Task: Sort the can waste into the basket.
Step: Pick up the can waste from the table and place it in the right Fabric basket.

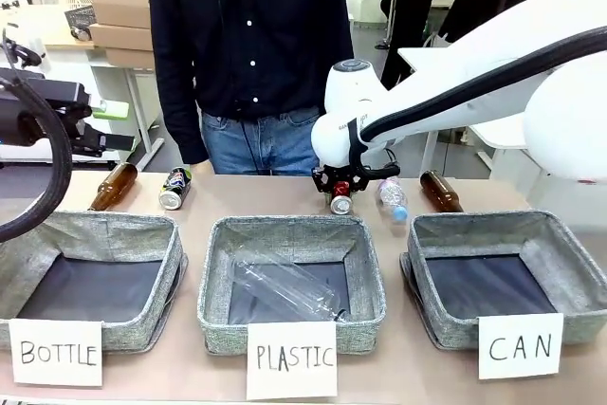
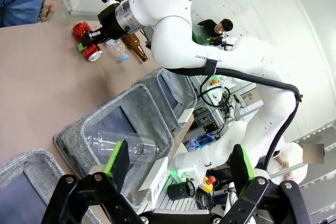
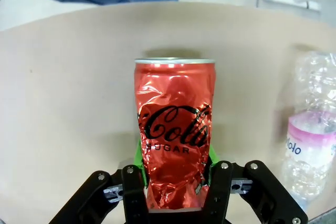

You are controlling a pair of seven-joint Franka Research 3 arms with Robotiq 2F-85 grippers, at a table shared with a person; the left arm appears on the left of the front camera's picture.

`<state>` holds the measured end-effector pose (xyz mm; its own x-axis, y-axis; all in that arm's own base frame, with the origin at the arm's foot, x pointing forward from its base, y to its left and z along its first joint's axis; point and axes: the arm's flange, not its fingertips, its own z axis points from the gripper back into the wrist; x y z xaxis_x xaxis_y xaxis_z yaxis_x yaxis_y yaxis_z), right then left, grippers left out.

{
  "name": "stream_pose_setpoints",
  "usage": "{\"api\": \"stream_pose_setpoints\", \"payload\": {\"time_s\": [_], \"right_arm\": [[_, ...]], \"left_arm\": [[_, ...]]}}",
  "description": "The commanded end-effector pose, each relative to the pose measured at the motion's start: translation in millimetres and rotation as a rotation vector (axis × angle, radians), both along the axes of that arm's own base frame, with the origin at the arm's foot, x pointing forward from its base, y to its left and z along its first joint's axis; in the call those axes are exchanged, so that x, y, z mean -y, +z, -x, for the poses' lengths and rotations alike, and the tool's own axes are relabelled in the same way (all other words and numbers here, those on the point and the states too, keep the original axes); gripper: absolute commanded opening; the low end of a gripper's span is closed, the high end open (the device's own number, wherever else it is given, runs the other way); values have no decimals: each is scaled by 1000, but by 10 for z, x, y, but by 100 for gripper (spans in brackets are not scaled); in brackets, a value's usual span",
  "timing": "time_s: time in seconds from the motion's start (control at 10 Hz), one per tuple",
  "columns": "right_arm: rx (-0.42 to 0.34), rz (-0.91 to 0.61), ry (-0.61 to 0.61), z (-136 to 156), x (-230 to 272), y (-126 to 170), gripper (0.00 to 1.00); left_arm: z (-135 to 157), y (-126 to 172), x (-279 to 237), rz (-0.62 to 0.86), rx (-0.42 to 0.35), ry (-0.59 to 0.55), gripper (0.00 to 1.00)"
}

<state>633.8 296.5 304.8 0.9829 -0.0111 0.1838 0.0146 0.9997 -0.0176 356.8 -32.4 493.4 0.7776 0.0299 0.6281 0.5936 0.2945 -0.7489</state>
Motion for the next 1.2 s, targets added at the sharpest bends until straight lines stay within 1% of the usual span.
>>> {"api": "stream_pose_setpoints", "payload": {"time_s": [0.0,0.1,0.2,0.3,0.4,0.5,0.6,0.7,0.8,0.9,1.0,1.1], "right_arm": [[8,41,-24,32,41,24,25],[10,2,12,176,165,240,25],[4,-38,100,472,372,594,25],[-2,-46,186,882,641,958,25],[-17,-38,257,1307,915,1215,25],[-63,-10,327,1683,1182,1343,25],[-94,5,396,1970,1429,1392,25],[-105,-19,477,2302,1778,1416,25],[-109,-39,443,2553,2070,1393,25],[-96,-90,419,2785,2322,1394,25],[-87,-105,367,2983,2484,1373,25],[-86,-120,362,3102,2598,1339,25]], "left_arm": [[-10,-3,19,22,31,-4,100],[-10,-3,19,22,31,-4,100],[-10,-3,19,22,31,-4,100],[-10,-3,19,22,31,-4,100],[-10,-3,19,22,31,-4,100],[-10,-3,19,22,31,-4,100],[-10,-3,19,22,31,-4,100],[-10,-3,19,22,31,-4,100],[-10,-3,19,22,31,-4,100],[-10,-3,19,22,31,-4,100],[-10,-3,19,22,31,-4,100],[-10,-3,19,22,31,-4,100]]}}
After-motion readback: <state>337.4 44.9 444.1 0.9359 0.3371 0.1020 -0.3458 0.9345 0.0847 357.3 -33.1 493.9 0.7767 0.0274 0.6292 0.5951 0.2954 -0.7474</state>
